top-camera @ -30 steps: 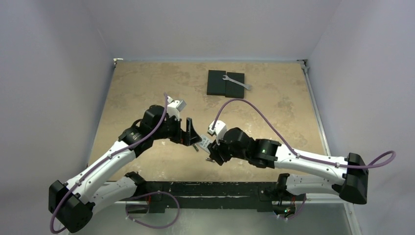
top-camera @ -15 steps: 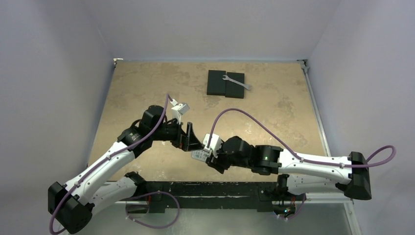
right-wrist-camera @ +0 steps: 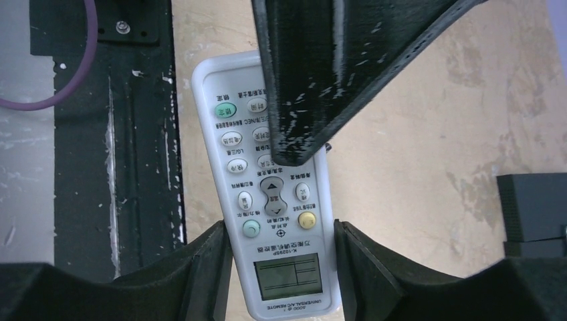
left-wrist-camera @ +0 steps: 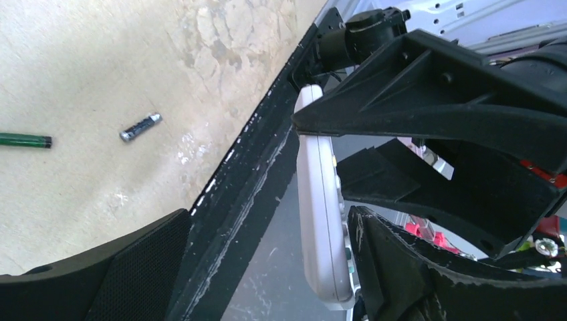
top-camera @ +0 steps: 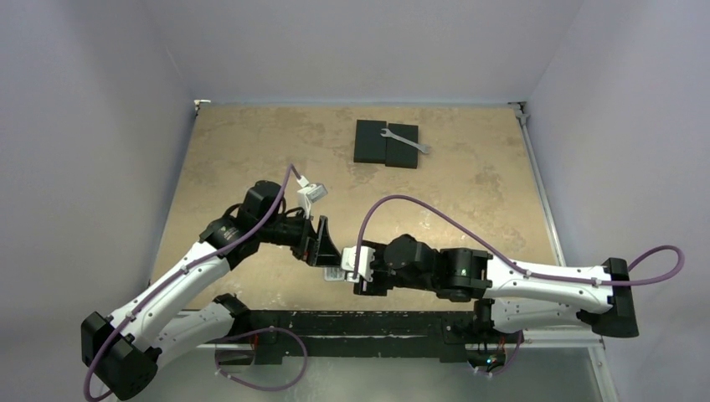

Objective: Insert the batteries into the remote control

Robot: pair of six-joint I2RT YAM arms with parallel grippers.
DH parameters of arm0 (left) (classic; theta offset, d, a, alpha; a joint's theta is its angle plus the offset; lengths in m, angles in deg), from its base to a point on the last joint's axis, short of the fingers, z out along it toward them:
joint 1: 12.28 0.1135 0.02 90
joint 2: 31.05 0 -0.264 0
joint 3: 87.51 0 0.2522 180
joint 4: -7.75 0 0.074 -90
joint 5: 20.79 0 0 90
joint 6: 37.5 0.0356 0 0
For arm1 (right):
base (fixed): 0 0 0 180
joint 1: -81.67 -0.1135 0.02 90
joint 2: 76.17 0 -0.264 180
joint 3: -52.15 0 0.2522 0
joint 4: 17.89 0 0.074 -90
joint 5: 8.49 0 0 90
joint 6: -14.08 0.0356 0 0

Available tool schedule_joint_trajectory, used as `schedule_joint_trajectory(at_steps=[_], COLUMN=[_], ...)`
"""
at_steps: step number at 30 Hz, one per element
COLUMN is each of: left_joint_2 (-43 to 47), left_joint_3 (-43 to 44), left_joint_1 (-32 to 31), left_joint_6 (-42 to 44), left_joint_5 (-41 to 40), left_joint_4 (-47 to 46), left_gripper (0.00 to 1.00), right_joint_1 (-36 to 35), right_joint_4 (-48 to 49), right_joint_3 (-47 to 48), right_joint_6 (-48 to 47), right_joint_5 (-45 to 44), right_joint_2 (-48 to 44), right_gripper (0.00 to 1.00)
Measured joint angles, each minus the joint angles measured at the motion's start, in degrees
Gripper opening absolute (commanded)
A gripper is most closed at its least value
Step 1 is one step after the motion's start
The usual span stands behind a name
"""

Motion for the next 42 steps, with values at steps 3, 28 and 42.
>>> schedule_joint_trajectory(at_steps=[3, 28, 42], left_joint_2=[-0.02, -1.53, -1.97], left_joint_3=[0.00, 0.11, 0.74], left_joint_1=[0.00, -0.02, -0.02], left_joint_6=[0.24, 3.45, 4.00], left_joint_5=[1.81, 8.63, 8.79], left_joint_4=[0.83, 1.99, 1.81], left_gripper=[0.85, 0.59, 0.33], right_joint_1=[0.00, -0.26, -0.31], right_joint_4=[-1.16, -9.27, -11.65], right_joint_3=[1.40, 11.45, 12.52], right_joint_6=[-2.45, -12.83, -14.12], right_joint_5=[0.00, 0.33, 1.53], right_joint_2=[0.15, 8.39, 9.86], right_gripper=[0.00, 0.04, 0.06])
